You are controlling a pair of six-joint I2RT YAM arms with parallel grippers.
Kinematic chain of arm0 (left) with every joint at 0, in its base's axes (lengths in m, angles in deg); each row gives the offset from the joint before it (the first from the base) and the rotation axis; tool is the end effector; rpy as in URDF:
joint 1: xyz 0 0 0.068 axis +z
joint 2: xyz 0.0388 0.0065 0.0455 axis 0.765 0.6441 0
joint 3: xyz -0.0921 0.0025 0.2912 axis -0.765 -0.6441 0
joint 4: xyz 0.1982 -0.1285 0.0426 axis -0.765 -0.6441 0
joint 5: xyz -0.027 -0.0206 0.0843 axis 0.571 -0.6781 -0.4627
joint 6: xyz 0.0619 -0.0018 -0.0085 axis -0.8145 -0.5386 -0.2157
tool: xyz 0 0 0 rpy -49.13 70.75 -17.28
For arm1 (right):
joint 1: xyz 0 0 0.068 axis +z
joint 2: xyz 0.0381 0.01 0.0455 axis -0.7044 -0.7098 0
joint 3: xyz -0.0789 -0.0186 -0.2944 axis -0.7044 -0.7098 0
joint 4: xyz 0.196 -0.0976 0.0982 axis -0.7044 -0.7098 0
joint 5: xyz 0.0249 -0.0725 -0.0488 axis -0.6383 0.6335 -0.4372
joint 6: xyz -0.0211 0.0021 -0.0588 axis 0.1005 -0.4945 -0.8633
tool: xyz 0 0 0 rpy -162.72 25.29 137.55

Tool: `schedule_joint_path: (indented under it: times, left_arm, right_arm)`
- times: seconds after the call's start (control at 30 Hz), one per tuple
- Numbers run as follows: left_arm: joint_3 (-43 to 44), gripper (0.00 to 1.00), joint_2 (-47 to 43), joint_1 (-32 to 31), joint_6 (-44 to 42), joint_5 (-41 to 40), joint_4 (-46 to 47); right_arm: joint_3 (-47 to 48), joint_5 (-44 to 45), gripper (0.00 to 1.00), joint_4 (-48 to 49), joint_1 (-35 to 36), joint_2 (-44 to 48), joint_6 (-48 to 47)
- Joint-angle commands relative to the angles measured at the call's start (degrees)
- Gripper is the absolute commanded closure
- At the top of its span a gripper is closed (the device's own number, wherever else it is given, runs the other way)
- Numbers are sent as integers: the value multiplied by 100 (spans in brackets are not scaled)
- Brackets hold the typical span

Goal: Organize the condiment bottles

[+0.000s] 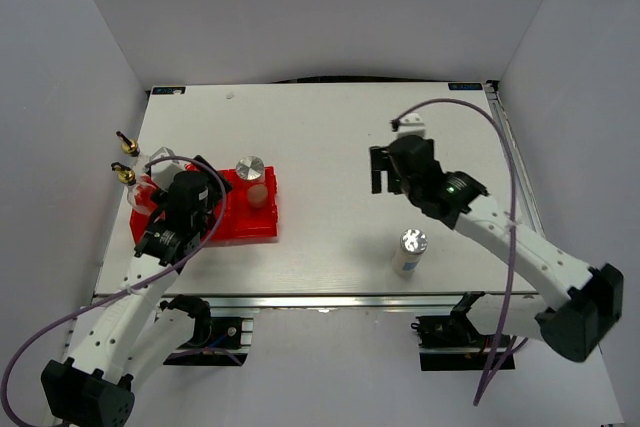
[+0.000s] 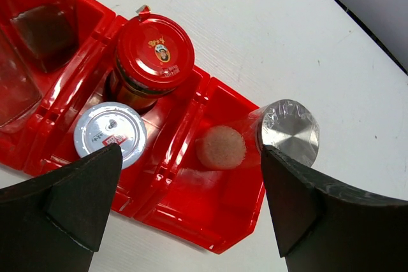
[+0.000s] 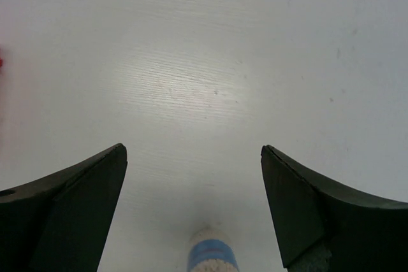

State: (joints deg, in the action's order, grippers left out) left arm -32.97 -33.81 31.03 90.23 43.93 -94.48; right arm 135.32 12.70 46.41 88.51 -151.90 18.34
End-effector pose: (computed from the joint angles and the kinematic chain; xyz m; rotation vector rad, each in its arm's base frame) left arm 0.1313 -0.0183 0.3080 -0.7392 1.8873 -0.0911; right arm 0.1908 0.1506 0.3632 -0.2185 2.0752 0.0829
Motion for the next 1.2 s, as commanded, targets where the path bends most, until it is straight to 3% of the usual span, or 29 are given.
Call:
schedule_joint_path:
  times: [0.0, 0.27, 0.53, 0.77, 1.03, 1.13, 1.17]
  left_arm:
    - [-45, 2, 68, 15, -86, 184, 228]
    - [-81, 2, 139, 15, -103, 211, 299]
    - [-125, 2, 138, 15, -103, 237, 343]
    - [-142, 2, 69, 15, -95, 246, 343]
    - [-186, 2, 33, 15, -86, 272, 378]
    - [-212, 2, 16, 15, -86, 281, 404]
    - [-221, 2, 16, 15, -77, 281, 413]
  right_arm:
    - [-450, 311, 11, -725, -337, 655, 916]
    - [-997, -514, 11, -1718, -382, 1253, 1146]
    - [-1428, -1367, 10, -1929, -391, 1394, 1154]
    - [-1490, -1815, 18, -2087, -374, 1272, 1111]
    - [-1394, -1561, 24, -2474, -382, 1140, 1251]
    - [-1288, -1509, 32, -2632, -347, 1113, 1269]
    - [-1262, -1491, 40, -2659, -338, 1096, 1277]
